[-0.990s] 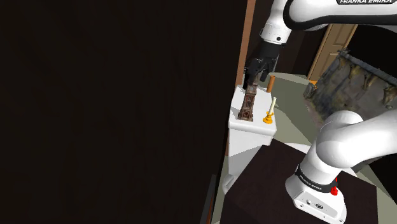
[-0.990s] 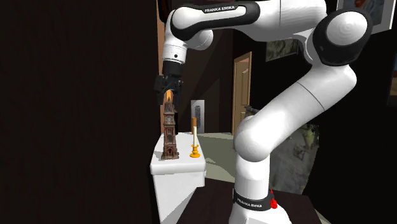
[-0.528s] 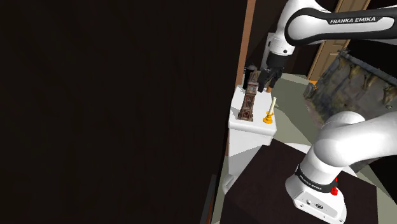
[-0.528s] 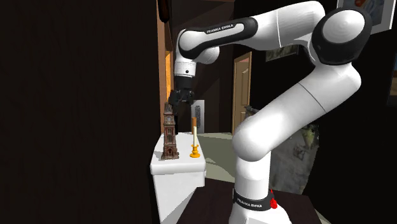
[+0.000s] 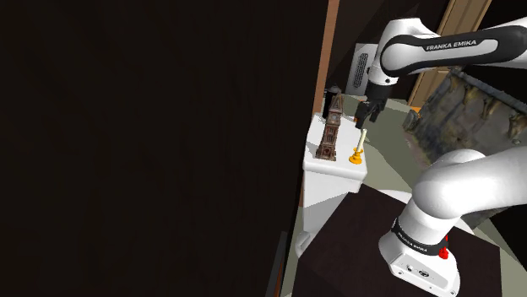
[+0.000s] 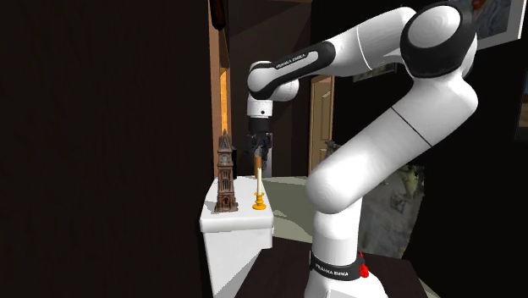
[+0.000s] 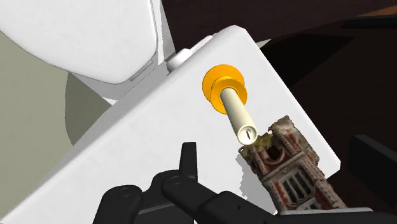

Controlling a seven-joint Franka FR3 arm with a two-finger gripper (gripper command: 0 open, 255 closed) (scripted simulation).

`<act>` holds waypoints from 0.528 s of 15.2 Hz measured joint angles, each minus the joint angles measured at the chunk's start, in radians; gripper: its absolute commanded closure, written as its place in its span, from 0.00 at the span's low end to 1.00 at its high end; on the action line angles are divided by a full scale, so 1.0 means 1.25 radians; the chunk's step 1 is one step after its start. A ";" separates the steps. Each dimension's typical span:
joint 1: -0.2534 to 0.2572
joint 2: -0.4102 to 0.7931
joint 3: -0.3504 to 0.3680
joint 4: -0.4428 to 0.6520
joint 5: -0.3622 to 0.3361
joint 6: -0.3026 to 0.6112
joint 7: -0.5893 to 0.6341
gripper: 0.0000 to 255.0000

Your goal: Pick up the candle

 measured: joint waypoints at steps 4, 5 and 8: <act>-0.010 0.007 -0.015 -0.033 -0.017 0.039 -0.007 0.00; -0.012 0.009 -0.019 -0.042 -0.021 0.050 -0.008 0.00; -0.015 0.019 -0.029 -0.068 -0.029 0.085 -0.010 0.00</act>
